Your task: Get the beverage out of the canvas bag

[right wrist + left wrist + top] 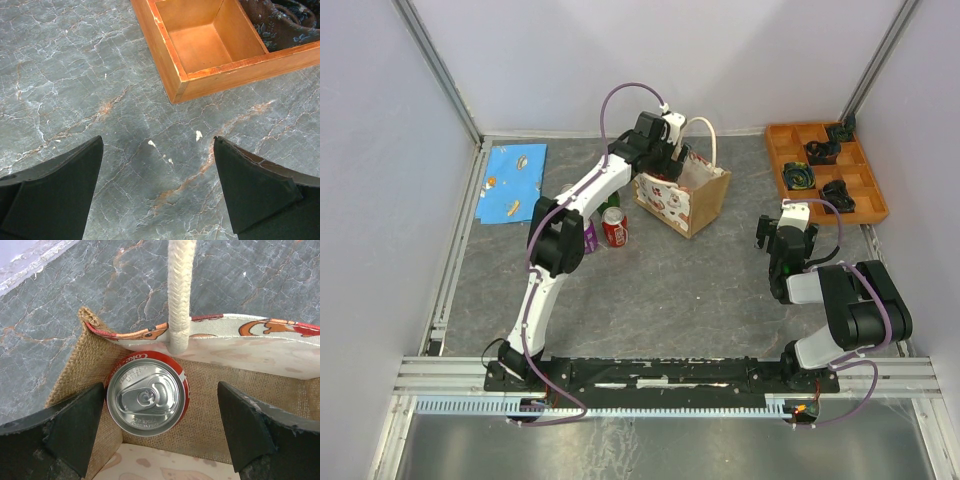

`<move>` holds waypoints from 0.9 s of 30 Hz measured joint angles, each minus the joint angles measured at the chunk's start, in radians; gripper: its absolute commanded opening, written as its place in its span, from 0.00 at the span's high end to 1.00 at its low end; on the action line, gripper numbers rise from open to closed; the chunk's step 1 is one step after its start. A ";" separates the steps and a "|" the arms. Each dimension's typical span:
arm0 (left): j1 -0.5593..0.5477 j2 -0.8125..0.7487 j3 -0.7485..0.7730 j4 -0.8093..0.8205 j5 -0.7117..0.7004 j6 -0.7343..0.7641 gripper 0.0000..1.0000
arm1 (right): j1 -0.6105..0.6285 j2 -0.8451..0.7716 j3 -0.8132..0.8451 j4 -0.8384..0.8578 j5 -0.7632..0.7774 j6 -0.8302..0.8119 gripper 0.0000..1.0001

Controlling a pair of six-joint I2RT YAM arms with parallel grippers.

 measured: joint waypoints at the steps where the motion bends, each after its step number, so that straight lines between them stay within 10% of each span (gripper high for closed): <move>1: 0.000 0.001 0.000 0.000 0.000 0.000 0.01 | 0.000 0.000 0.000 0.000 0.000 0.000 0.01; 7: 0.000 0.018 0.000 0.012 0.002 0.000 0.11 | 0.000 0.000 0.000 0.000 0.000 0.000 0.01; 20: 0.002 0.039 -0.006 0.036 0.009 0.001 0.96 | 0.000 0.000 0.000 0.000 0.000 0.000 0.01; 27: 0.007 0.036 -0.006 0.040 0.037 0.001 0.97 | 0.000 0.000 0.000 0.000 0.000 0.000 0.01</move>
